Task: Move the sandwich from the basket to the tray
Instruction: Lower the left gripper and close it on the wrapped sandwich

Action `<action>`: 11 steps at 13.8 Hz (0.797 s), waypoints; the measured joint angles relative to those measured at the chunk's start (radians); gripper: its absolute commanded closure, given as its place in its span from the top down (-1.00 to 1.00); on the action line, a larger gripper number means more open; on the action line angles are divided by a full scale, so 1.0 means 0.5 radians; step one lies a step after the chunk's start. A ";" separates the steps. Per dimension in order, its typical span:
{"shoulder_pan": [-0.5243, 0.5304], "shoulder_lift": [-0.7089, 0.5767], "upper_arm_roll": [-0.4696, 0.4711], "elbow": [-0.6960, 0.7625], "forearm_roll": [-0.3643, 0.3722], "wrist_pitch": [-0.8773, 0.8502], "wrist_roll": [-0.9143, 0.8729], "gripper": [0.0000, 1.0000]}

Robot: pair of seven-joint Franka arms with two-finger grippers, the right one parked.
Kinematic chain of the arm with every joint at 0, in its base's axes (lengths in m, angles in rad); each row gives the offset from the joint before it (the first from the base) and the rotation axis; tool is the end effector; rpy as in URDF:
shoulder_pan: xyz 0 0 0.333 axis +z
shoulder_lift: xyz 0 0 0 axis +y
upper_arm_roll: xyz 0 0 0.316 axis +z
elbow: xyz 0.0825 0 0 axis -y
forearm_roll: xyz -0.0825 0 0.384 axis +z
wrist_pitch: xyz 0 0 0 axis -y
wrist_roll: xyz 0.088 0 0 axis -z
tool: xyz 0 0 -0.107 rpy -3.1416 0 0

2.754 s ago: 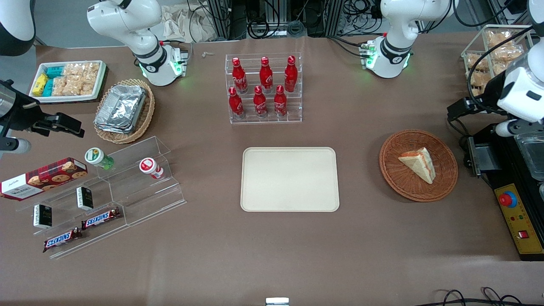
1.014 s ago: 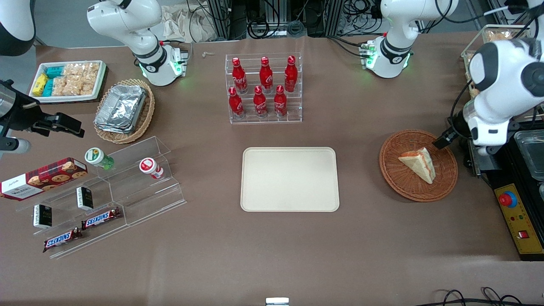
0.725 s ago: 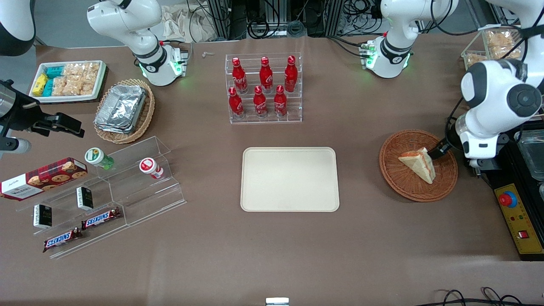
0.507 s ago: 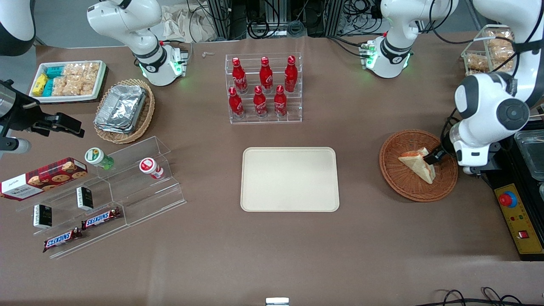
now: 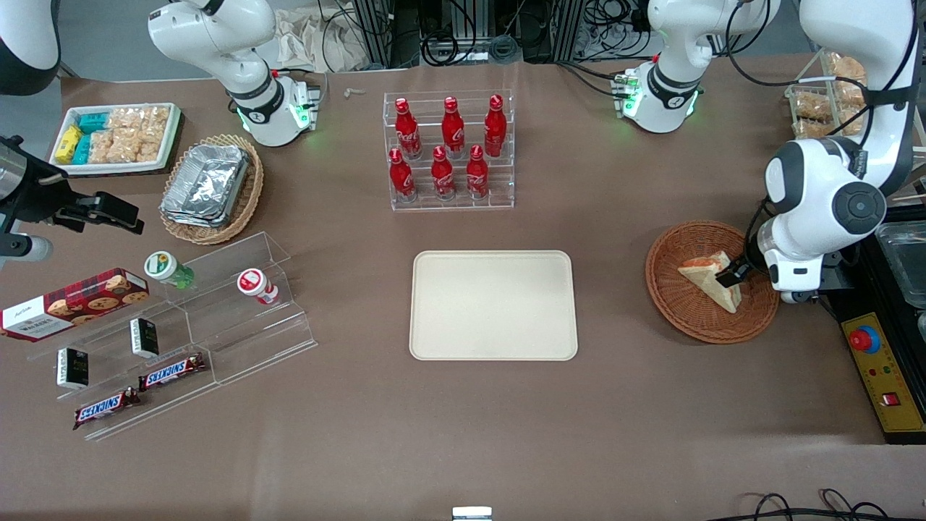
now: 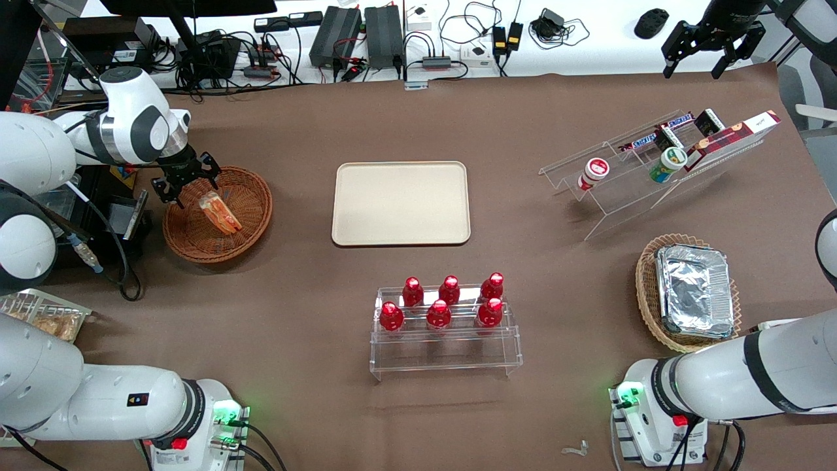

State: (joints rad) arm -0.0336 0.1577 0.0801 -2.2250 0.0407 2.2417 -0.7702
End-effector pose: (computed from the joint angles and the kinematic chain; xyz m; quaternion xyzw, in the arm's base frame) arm 0.5267 0.0257 0.2923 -0.9207 -0.3833 0.0582 0.0448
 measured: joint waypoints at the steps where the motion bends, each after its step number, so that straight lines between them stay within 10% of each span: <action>1: -0.003 0.029 -0.001 -0.001 0.000 0.021 -0.029 1.00; 8: -0.034 0.215 -0.007 -0.002 -0.001 0.154 -0.115 0.96; 10: -0.034 0.256 -0.007 -0.001 -0.001 0.185 -0.115 0.25; 11: -0.034 0.264 -0.007 -0.001 -0.001 0.193 -0.115 -0.48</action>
State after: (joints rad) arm -0.0507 0.2896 0.0765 -2.2256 0.0404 2.3382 -0.8277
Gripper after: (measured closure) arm 0.018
